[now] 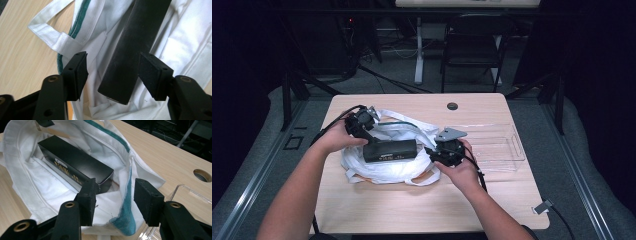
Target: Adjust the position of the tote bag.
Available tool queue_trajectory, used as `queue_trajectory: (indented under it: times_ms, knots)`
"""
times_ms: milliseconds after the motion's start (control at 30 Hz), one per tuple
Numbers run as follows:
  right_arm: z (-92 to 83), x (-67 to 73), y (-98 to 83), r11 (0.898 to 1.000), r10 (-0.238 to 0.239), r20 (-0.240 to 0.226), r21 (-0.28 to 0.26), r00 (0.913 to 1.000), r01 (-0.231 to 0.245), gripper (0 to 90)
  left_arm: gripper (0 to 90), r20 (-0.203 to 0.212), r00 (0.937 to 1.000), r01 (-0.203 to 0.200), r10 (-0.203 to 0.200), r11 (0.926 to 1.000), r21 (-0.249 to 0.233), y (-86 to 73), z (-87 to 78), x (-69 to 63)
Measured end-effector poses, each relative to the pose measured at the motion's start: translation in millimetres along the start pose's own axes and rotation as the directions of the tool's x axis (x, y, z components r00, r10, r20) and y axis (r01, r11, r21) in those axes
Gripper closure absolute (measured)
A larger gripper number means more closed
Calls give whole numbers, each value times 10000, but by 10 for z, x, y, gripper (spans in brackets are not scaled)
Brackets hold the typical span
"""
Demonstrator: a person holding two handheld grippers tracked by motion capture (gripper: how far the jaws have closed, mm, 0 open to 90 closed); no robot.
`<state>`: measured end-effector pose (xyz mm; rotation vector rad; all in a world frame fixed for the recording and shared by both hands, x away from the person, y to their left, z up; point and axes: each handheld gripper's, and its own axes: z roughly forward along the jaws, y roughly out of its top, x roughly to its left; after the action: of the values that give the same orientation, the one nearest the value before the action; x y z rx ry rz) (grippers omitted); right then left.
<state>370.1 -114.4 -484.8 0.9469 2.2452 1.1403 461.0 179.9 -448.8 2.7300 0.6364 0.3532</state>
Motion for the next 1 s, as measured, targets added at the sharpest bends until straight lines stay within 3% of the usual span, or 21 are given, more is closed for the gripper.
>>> queue_trajectory:
  times_ms: [267,800,1000]
  knots:
    - [-47,39,-18,9999,-121,170,2,9998,121,490,354,352,9992,193,-209,9988,450,-28,188,-36]
    - [-27,13,-71,9989,228,32,418,9997,-230,466,355,744,9971,-252,157,9914,1285,-8,421,-64]
    - [-38,3,-76,9983,-169,544,573,9984,137,406,354,867,9959,-387,268,9896,1388,4,471,-75]
